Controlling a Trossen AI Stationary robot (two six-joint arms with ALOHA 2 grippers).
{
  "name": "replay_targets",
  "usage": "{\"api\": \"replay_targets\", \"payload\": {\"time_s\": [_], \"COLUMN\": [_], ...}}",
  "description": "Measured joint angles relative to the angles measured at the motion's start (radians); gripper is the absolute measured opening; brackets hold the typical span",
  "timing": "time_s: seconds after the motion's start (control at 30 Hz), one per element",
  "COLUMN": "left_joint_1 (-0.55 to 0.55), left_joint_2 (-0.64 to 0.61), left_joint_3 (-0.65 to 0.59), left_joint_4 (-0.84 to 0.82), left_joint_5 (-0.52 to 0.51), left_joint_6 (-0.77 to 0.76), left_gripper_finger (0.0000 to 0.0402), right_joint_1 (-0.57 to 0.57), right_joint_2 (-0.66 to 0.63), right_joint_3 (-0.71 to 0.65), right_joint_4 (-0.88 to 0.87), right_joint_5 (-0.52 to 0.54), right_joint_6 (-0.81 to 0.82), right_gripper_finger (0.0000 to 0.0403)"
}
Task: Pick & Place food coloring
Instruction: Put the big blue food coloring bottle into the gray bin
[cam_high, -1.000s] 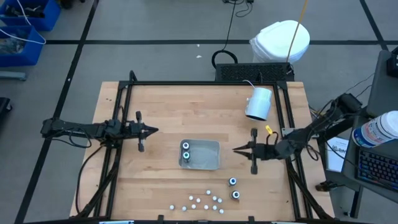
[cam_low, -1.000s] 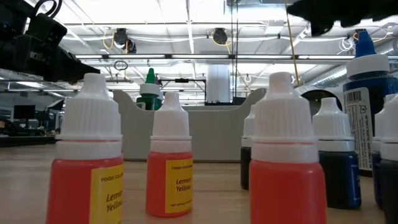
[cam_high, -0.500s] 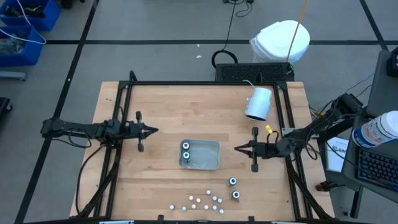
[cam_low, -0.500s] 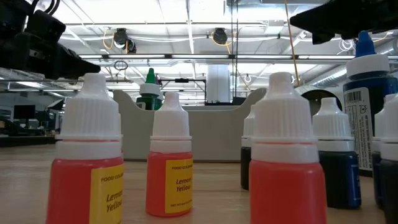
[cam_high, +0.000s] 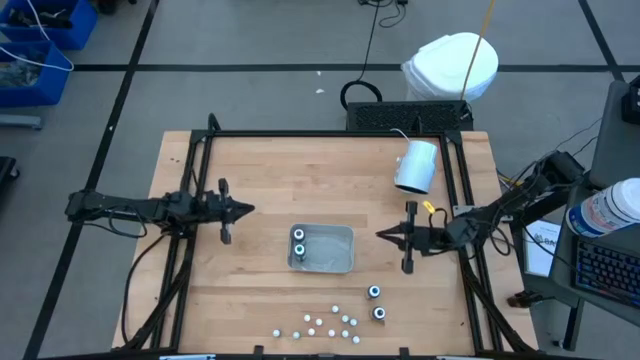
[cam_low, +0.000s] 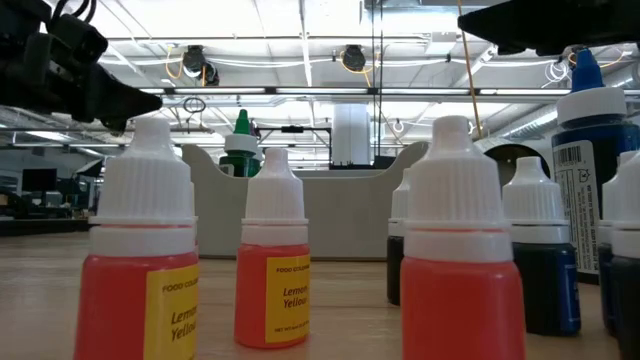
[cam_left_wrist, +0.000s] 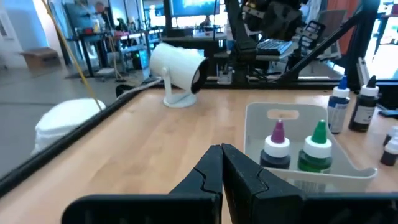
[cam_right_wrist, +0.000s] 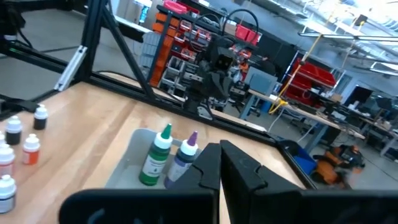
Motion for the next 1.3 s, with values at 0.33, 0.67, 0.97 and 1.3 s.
{"api": "replay_targets", "payload": {"time_s": [0.33,0.67,0.97,1.3], "left_joint_1": [0.000,0.000,0.000,0.001], "left_joint_2": [0.000,0.000,0.000,0.000], "left_joint_3": [0.000,0.000,0.000,0.000], "left_joint_4": [0.272,0.201,0.372,0.560], "left_joint_5": [0.050,0.185,0.184,0.184], "left_joint_6": [0.011,0.254,0.400,0.382], "left_gripper_finger": [0.0010,0.0010,0.0010,0.0010], "right_joint_1": [-0.008,-0.006,-0.027,-0.026], "right_joint_2": [0.000,0.000,0.017,0.077], "right_joint_3": [0.000,0.000,0.000,0.000], "right_joint_4": [-0.006,-0.002,-0.009,-0.018], "right_joint_5": [0.000,0.000,0.004,0.000], "right_joint_6": [0.045,0.005,-0.005,0.114], "right_gripper_finger": [0.0000,0.0000,0.0000,0.0000]}}
